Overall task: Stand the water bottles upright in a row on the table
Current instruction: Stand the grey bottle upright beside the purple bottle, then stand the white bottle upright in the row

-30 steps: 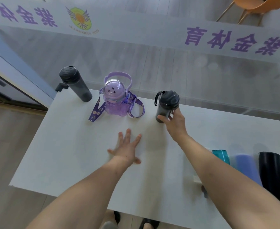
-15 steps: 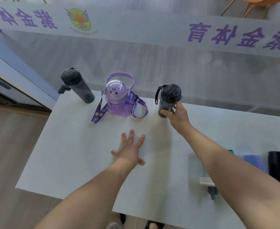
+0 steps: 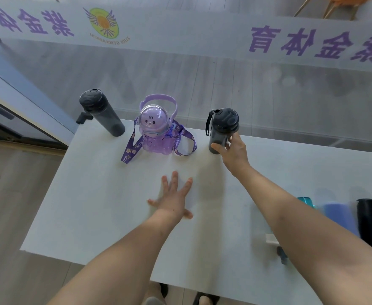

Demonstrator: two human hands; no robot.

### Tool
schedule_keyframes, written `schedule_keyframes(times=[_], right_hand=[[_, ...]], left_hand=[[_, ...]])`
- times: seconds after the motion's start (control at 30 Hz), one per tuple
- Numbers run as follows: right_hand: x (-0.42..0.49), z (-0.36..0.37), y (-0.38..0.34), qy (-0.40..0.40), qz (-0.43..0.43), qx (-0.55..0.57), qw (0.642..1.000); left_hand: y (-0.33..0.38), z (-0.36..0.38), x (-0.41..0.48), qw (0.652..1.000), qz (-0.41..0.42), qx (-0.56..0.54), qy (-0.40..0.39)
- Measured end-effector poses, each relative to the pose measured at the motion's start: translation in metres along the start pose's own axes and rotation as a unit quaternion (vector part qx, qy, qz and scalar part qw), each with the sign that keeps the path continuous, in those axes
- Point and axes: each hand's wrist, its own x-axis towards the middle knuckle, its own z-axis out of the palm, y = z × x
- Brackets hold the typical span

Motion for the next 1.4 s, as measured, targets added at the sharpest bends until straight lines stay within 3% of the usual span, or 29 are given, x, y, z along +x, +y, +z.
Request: schedule_keyframes(times=[0.43, 0.63, 0.77, 1.0, 1.17, 1.3, 1.4], right_hand=[[0.001, -0.005, -0.005, -0.026, 0.011, -0.008, 1.0], [-0.01, -0.014, -0.011, -0.029, 0.059, -0.031, 0.997], [-0.041, -0.031, -0.013, -0.026, 0.07, -0.075, 0.994], [-0.126, -0.083, -0.037, -0.029, -0.015, -0.187, 0.982], [-0.197, -0.13, -0.035, 0.021, -0.071, -0.267, 0.961], [-0.238, -0.159, -0.014, 0.027, -0.057, -0.281, 0.958], [-0.247, -0.169, 0.007, -0.017, -0.026, -0.31, 0.95]], left_hand=[[-0.003, 0.003, 0.004, 1.0, -0.001, 0.006, 0.003], [-0.004, 0.005, 0.006, 1.0, 0.0, 0.004, 0.009], [-0.005, 0.004, 0.004, 1.0, 0.007, 0.0, 0.01], [-0.003, -0.002, -0.011, 1.0, 0.025, 0.011, 0.008], [0.014, 0.014, -0.034, 0.996, 0.07, 0.055, -0.005], [0.05, 0.044, -0.052, 0.989, 0.125, 0.084, -0.006], [0.077, 0.059, -0.058, 0.988, 0.129, 0.08, -0.007]])
